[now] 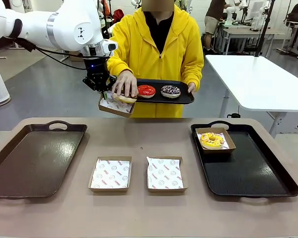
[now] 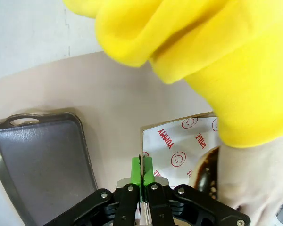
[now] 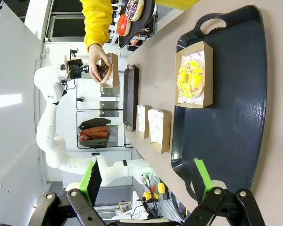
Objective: Individually package the donuts and arrange them on the tray.
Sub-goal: Place the picked Paper togo box on the Handle tray while simultaneously picking up another Paper togo box from the table with the other hand.
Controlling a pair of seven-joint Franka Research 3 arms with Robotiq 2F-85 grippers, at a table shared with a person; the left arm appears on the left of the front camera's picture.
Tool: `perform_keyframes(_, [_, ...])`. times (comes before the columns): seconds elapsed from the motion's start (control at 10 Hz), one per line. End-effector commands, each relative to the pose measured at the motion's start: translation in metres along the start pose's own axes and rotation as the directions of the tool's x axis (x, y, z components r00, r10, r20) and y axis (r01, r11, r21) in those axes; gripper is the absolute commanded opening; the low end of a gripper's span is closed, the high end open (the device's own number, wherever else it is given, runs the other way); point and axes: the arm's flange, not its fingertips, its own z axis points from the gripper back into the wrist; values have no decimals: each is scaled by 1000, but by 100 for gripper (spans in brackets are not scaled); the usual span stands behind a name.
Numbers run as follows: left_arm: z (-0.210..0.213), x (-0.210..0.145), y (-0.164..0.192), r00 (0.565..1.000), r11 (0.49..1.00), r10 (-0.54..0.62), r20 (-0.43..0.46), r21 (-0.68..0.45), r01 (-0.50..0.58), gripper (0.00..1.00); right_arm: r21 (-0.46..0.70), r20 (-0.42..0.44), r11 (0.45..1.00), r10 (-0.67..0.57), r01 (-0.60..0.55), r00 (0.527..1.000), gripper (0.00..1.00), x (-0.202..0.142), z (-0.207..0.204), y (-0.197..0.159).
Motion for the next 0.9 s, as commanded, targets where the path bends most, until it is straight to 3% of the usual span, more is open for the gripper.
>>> perform_keyframes(0.0, [2, -4, 2, 1000, 1000, -5, 5, 1, 5, 0, 8, -3, 1000, -15, 15, 1000, 100, -1, 1, 1])
perform_keyframes(0.8, [2, -4, 2, 1000, 1000, -5, 5, 1, 5, 0, 8, -3, 1000, -15, 15, 1000, 100, -1, 1, 1])
